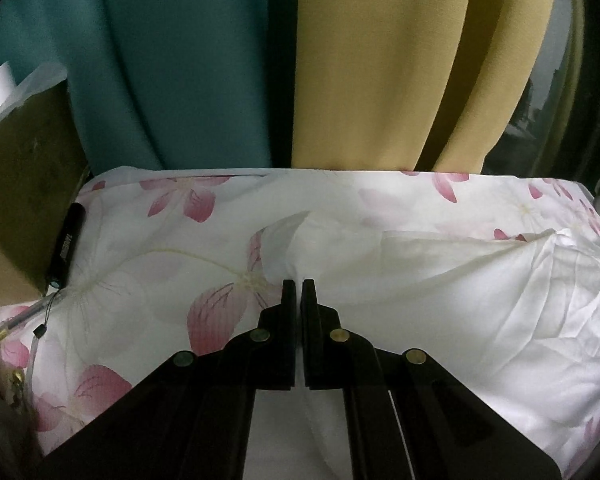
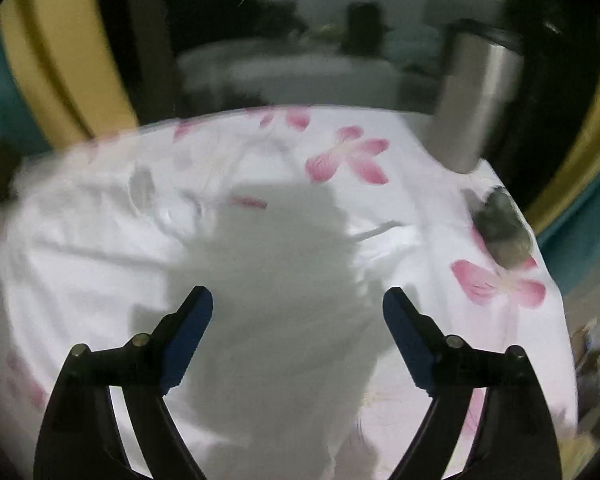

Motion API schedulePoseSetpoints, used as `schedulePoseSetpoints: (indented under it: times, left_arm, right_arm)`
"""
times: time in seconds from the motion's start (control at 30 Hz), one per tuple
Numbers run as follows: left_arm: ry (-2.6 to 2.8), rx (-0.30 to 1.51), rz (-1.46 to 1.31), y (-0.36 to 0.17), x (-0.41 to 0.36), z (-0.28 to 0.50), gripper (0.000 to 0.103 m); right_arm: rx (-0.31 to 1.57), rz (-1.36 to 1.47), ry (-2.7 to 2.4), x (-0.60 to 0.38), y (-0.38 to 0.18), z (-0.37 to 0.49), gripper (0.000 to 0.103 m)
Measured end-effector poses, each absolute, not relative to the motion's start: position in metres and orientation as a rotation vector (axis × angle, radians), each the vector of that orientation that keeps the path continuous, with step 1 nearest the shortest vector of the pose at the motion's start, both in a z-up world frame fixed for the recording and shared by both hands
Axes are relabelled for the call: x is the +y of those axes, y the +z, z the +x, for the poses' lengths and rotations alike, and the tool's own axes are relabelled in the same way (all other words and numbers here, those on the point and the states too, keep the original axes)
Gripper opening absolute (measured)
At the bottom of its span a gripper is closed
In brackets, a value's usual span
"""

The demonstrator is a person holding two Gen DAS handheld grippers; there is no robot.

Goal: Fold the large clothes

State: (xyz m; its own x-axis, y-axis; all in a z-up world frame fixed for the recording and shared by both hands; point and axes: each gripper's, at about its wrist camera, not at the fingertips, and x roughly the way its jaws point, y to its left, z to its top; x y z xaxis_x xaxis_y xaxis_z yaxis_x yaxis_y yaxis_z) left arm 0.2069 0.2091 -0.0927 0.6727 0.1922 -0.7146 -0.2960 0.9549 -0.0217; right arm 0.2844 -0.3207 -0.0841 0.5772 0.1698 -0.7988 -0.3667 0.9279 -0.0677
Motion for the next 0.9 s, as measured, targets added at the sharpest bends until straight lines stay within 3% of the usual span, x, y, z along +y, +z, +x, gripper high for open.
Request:
schedulePoseSetpoints:
  times: [0.4, 0.63, 0.73, 0.8, 0.9]
  left_arm:
    - [0.324, 0.796, -0.103, -0.092, 0.215, 0.199, 0.003]
    - [0.314, 0.806, -0.157, -0.084, 0.212, 0.19, 0.004]
    - [0.3, 0.795, -0.182, -0.078, 0.209, 0.18, 0.017]
    - [0.279, 0.793, -0.209, -0.077, 0.206, 0.17, 0.04]
    - [0.265, 0.801, -0.234, -0.077, 0.201, 0.153, 0.042]
  right_arm:
    - [0.887, -0.121, 0.033, -0.358, -0.095, 0.359, 0.087]
    - [0.847, -0.146, -0.011, -0.363, -0.08, 0.339, 0.087]
    - [0.826, -0.148, 0.014, -0.361, -0.071, 0.321, 0.087]
    - [0.837, -0.104, 0.054, -0.363, -0.066, 0.299, 0.087]
    - [0.859, -0.003, 0.116, -0.369, -0.068, 0.273, 0.087]
